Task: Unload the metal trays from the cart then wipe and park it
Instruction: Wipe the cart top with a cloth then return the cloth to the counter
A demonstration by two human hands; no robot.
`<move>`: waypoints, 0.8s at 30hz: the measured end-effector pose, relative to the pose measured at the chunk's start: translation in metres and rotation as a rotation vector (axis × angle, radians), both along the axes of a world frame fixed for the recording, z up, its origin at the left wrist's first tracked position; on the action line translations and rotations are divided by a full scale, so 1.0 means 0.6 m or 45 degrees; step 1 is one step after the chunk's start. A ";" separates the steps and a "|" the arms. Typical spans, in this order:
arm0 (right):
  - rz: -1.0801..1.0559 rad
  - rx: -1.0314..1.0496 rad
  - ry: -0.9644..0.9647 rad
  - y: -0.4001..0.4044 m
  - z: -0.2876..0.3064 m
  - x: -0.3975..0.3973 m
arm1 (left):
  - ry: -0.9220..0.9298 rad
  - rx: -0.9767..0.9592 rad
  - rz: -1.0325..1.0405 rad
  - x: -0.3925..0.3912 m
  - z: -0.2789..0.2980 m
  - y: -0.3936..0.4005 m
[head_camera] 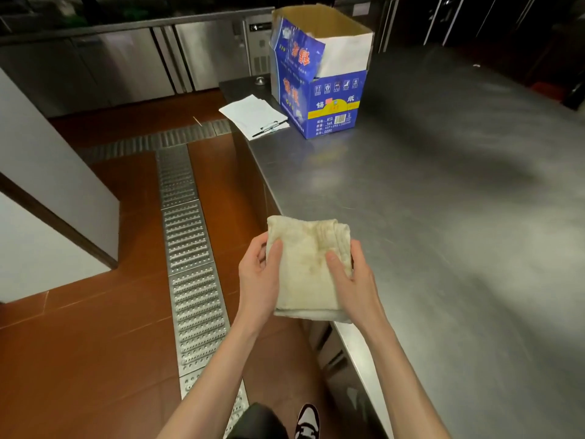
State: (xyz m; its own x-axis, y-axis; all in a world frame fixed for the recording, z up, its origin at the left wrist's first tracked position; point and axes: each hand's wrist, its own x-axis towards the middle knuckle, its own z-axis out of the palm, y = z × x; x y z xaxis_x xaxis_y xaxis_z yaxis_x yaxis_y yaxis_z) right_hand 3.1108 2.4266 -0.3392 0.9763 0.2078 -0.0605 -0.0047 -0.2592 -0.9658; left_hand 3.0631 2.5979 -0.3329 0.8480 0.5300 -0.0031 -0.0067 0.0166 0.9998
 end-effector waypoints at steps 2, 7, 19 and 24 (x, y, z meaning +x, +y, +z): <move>-0.050 0.024 0.031 0.008 -0.008 0.033 | 0.024 0.006 -0.038 0.038 -0.007 0.008; -0.196 0.040 0.176 0.018 -0.040 0.116 | 0.158 0.110 -0.300 0.135 -0.036 0.027; -0.495 -0.023 0.397 0.023 -0.158 0.288 | 0.383 0.126 -0.668 0.390 -0.178 0.052; -0.539 -0.114 0.396 0.027 -0.198 0.338 | 0.464 0.166 -0.726 0.468 -0.220 0.054</move>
State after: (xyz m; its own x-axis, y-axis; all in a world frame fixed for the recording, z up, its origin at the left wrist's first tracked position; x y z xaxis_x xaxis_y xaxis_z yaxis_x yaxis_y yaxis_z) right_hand 3.3138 2.4427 -0.4581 0.9068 -0.2198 -0.3598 -0.4093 -0.2538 -0.8764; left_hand 3.3440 2.6300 -0.4650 0.9515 0.0167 -0.3071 0.3040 -0.2029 0.9308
